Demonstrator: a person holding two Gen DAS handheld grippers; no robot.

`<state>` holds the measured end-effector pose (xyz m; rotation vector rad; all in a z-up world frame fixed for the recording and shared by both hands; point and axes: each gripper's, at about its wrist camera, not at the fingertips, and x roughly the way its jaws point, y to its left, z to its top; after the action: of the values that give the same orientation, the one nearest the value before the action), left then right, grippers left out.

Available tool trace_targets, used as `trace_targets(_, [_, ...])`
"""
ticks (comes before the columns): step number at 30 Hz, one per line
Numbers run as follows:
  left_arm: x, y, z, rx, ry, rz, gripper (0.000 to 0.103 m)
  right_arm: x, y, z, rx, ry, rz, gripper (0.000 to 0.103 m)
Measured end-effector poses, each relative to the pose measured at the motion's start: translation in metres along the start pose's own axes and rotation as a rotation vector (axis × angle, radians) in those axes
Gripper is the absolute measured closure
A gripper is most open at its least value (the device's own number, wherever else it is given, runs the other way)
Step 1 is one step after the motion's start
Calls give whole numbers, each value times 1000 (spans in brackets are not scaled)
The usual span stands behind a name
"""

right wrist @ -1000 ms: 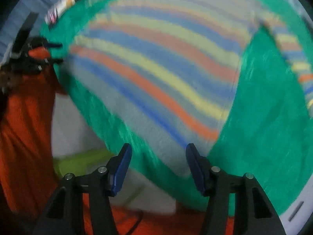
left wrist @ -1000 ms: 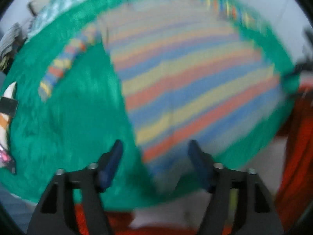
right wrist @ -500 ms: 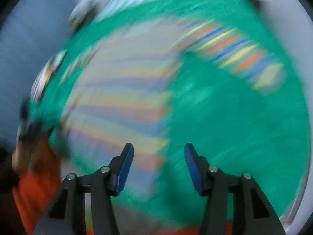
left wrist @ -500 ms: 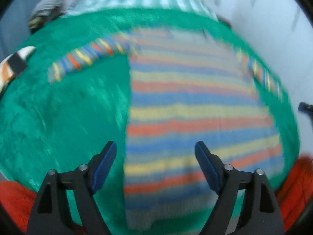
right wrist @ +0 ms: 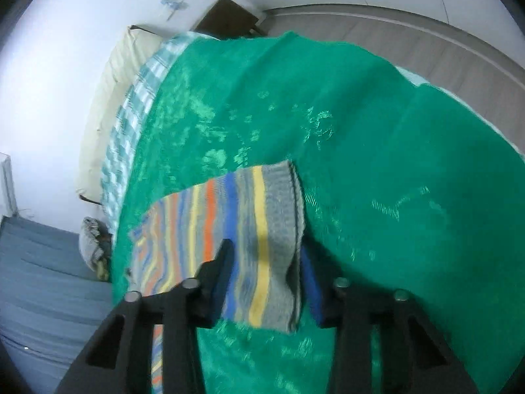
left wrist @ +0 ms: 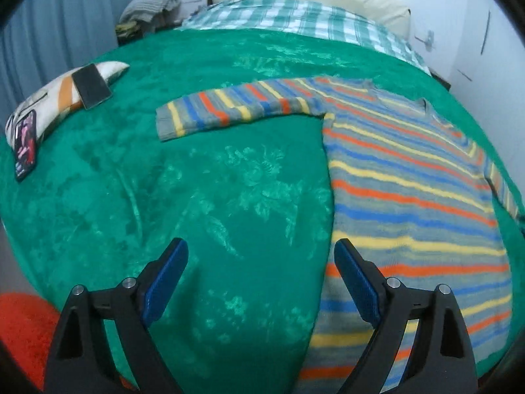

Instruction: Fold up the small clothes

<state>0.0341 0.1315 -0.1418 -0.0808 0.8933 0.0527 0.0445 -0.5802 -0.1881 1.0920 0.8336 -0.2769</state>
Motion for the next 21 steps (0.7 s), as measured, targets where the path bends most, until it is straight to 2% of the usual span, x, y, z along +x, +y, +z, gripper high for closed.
trace_targets(1, [3,-3,0,14,7,10,11,4,-2,1,18,6,-20,102])
trace_targets(3, [7,-10,-3,43,19,16,11,12,-7,9,24,14,-30,102])
trace_targets(4, [7,-13,-5,56,22,16,11,11,-1,10,-6,2,-67,102])
trace_targets(6, [7,-17,-8,83,17,15,11,-6,27,13,-133,-67,-198,102])
trace_targets(7, [5,-18,-8,96,11,19,11,-16,43,16,-171,-99,-228,102])
trace_targets(9, [3,-20,-8,109,1,23,11,-30,75,15,-246,-142,-269,102])
trace_targets(11, [2,-19,-6,103,1,12,11,-38,121,8,-349,-165,-270,102])
trace_targets(15, [3,-16,-3,84,-1,-11,11,-31,233,-31,-511,-91,-83,102])
trace_targets(18, [3,-13,-2,75,-5,-9,11,3,320,-78,-644,-3,49,101])
trace_targets(21, [2,-8,-1,64,-3,-7,11,51,363,-119,-680,96,183,98])
